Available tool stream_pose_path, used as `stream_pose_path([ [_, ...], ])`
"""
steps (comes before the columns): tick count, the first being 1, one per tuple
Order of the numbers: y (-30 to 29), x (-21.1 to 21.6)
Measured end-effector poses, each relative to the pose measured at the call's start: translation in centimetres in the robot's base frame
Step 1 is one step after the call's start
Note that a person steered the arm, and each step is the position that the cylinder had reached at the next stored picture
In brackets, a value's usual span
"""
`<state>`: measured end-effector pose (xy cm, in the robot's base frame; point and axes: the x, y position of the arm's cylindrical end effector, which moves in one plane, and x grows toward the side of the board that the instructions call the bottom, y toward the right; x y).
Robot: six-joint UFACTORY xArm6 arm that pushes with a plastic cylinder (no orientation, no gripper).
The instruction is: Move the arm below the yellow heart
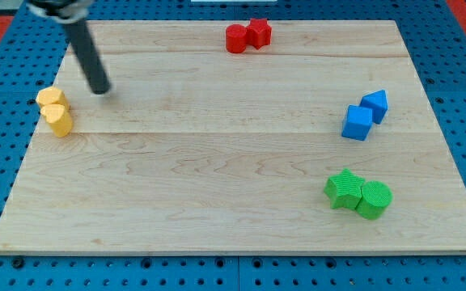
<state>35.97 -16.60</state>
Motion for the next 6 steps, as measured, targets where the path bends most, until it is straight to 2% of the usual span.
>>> stream_pose_path([
  [1,11.8,4.9],
  [2,15.8,8.2],
  [4,15.8,9.1],
  [5,14.8,12.0],
  [6,8.0,13.7],
])
